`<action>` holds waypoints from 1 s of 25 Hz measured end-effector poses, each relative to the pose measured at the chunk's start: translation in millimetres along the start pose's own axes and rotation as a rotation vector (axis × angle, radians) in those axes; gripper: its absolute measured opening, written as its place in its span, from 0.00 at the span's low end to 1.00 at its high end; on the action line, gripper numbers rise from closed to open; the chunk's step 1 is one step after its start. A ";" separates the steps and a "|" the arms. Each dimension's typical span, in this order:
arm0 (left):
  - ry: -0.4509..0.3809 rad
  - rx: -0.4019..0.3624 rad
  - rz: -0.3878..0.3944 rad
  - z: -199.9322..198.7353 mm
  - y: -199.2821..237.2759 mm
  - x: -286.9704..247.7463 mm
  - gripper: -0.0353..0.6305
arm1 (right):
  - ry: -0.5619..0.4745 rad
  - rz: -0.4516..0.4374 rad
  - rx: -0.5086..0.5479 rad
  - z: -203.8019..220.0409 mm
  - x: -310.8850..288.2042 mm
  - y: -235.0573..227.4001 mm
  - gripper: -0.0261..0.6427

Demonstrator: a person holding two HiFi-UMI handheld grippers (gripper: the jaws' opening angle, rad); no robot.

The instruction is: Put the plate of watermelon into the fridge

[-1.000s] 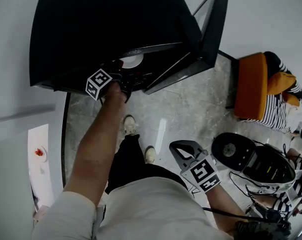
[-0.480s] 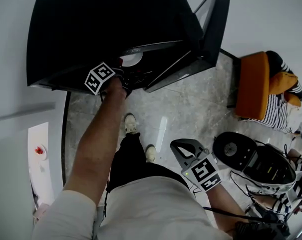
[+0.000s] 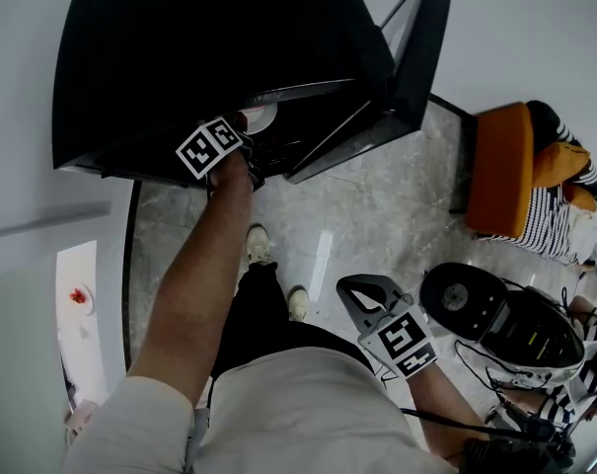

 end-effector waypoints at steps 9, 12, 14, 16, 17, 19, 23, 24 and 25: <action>-0.046 -0.182 -0.110 -0.4 -0.5 0.7 0.48 | -0.006 0.000 -0.001 1.1 2.3 -3.5 0.06; -0.066 -0.171 -0.121 -0.3 1.6 2.6 0.50 | -0.006 0.000 0.000 0.4 2.8 -4.8 0.06; -0.066 -0.166 -0.113 0.5 1.1 3.2 0.50 | -0.006 0.000 0.002 0.4 2.7 -6.0 0.06; -0.063 -0.166 -0.105 1.9 0.9 5.3 0.50 | -0.010 0.000 0.002 -0.4 3.1 -6.3 0.06; -0.063 -0.166 -0.103 2.2 1.2 7.3 0.50 | -0.013 -0.001 0.003 -1.1 3.4 -5.6 0.06; -0.066 -0.168 -0.100 2.1 1.4 13.0 0.50 | -0.020 -0.005 0.009 -2.4 4.4 -3.3 0.06; -0.081 -0.180 -0.084 6.4 -2.8 30.5 0.50 | -0.036 -0.005 0.027 0.9 11.2 3.2 0.06; -0.085 -0.180 -0.081 8.6 -3.3 36.7 0.50 | -0.041 -0.004 0.034 2.7 14.2 6.0 0.06; -0.089 -0.178 -0.078 11.4 -3.3 43.9 0.50 | -0.047 -0.003 0.041 4.8 17.8 9.5 0.06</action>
Point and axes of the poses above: the fingertips, and each gripper's own axes: x backward along the fingers, y to its left, z out of its underside, the point moved 3 cm from there along x, backward along the fingers, and after that the axes turned 7 degrees about -z, right-handed, at the moved point
